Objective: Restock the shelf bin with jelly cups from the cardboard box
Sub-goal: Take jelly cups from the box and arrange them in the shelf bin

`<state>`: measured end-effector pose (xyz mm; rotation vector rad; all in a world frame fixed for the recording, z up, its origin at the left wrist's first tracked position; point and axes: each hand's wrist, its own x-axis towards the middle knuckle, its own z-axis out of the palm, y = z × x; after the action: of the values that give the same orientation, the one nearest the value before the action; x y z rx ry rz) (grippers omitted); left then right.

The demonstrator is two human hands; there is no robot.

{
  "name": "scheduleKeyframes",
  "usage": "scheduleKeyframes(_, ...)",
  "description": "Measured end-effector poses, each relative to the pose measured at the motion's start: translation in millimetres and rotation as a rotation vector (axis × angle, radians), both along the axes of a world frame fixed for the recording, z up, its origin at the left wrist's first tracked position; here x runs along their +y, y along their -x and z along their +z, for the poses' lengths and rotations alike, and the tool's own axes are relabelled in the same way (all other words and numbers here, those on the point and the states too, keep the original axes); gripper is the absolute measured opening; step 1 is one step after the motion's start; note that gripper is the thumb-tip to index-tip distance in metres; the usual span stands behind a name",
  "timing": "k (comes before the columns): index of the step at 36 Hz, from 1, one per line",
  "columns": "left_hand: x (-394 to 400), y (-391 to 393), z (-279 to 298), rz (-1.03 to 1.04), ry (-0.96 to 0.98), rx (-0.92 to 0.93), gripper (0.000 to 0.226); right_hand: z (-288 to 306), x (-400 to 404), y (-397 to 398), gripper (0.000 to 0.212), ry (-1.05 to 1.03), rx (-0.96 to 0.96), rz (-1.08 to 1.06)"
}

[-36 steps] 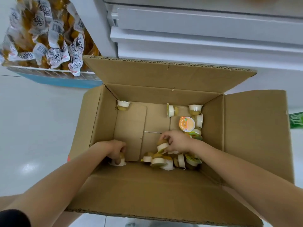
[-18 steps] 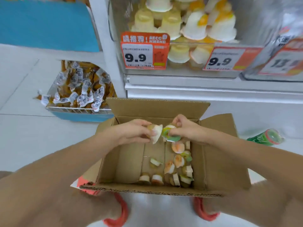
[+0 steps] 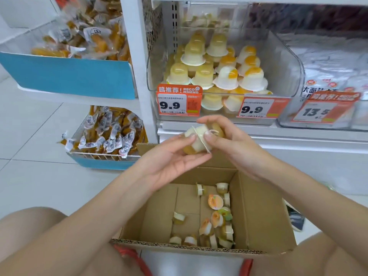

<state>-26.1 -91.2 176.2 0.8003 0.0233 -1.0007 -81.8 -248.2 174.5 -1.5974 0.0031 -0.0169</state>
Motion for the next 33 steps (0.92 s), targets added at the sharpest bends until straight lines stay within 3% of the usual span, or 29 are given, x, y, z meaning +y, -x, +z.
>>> scheduleKeyframes(9, -3, -3, 4, -0.059, -0.008, 0.009, 0.052, 3, -6, -7, 0.038, 0.171, -0.078, 0.033)
scheduleKeyframes(15, 1, -6, 6, -0.126, -0.036, -0.03, 0.05, 6, -17, -7, 0.063, 0.362, -0.027, 0.184)
scheduleKeyframes(23, -4, -3, 8, -0.137, -0.158, -0.094, 0.051, 11, -24, -8, 0.063, 0.331, -0.043, 0.187)
scheduleKeyframes(33, -12, -5, 14, -0.13, -0.139, -0.074, 0.046, 16, -30, -7, 0.059, 0.347, -0.063, 0.121)
